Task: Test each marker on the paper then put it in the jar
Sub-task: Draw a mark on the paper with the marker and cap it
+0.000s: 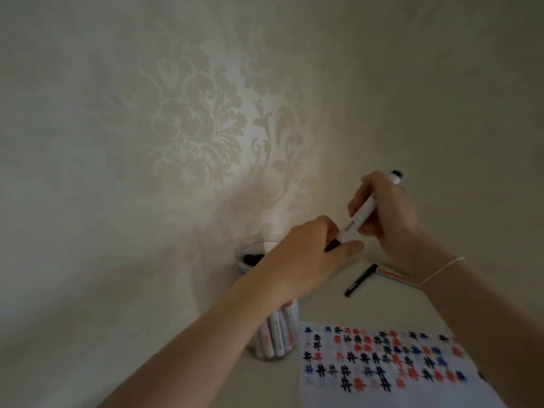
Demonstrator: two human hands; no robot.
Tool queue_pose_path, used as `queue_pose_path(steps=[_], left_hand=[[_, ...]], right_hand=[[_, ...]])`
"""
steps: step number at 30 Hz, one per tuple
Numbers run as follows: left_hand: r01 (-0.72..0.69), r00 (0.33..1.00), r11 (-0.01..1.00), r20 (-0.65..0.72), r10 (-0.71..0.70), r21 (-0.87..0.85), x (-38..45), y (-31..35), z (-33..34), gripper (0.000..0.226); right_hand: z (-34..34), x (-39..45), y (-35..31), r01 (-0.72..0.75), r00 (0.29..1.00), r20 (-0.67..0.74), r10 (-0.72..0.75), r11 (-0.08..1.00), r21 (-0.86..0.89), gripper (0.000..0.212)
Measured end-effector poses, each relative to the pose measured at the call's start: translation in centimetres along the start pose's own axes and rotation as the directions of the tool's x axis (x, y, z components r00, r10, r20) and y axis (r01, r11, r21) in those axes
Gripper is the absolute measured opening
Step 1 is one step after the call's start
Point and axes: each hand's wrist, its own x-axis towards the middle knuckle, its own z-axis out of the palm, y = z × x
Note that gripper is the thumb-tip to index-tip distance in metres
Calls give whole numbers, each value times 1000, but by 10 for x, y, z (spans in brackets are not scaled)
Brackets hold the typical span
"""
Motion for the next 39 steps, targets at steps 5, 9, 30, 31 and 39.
queue_pose_path(steps=[5,9,30,31,39], left_hand=[[-99,994,968,10,104,-230,11,12,20,22],[-31,987,863,120,106,-504,4,12,35,19],[-126,985,991,119,121,38,-8,-73,189,48],[-127,987,990,103,120,65,-7,-73,187,45],[-412,891,854,337,304,317,-41,-68,164,94]], right_hand=[[-19,-15,-1,-20,981,192,23,1000,-17,37],[-40,-27,11,-107,912,389,130,991,-82,31],[-124,-93,111,-229,964,-173,200,959,-167,15],[-122,-94,117,-237,960,-194,202,955,-179,23],[-112,-96,146,-249,933,-333,137,913,-324,27]])
